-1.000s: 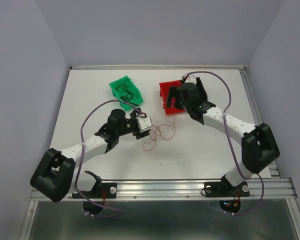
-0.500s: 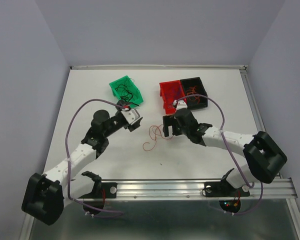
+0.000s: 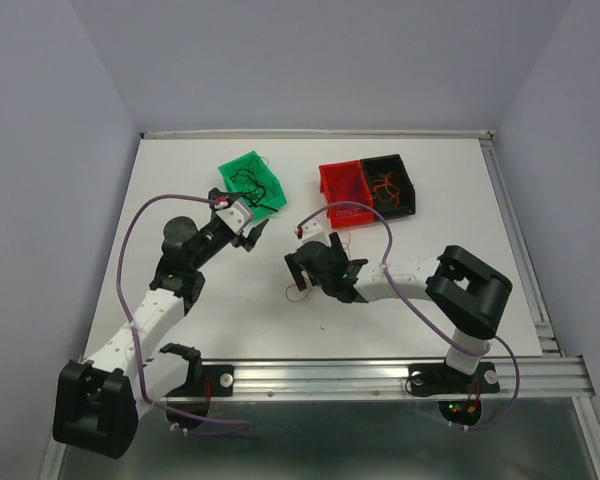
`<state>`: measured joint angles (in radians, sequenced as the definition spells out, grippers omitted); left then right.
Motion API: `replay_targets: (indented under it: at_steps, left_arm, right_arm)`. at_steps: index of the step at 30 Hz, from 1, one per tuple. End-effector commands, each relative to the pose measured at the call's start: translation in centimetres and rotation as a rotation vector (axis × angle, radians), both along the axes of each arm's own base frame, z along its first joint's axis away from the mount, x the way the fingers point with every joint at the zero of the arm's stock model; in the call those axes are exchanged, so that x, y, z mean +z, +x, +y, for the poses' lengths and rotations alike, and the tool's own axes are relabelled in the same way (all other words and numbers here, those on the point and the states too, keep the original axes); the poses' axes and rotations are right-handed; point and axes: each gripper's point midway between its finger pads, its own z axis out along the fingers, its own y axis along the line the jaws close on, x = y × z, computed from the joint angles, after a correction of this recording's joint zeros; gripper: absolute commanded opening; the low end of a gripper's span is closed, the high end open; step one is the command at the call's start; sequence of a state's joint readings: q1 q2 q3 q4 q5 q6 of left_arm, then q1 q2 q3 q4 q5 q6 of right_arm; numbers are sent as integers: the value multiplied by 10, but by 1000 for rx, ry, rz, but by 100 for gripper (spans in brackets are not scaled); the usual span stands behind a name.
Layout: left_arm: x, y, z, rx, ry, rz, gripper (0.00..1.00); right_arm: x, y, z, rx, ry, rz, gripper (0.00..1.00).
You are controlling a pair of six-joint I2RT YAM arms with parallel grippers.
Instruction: Untangle the cables
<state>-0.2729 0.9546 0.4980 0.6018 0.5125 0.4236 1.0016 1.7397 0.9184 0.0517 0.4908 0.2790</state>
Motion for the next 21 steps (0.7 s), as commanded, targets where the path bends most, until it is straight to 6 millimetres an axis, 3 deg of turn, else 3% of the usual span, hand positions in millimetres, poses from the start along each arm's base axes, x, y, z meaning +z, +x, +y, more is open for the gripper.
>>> replay_targets:
  at_steps: [1,6,21]
  left_arm:
    - [12,-1,-5,-33,-21,-38,91]
    - [10,0,-7,-45,-15,-35,91]
    - [8,-3,-10,-69,-12,-28,91]
  right_arm:
    - [24,33,-13,-180,-85,-168,100]
    - [11,41,-28,-256,-193,-210,100]
    - [14,42,-62,-339,-271,-262,100]
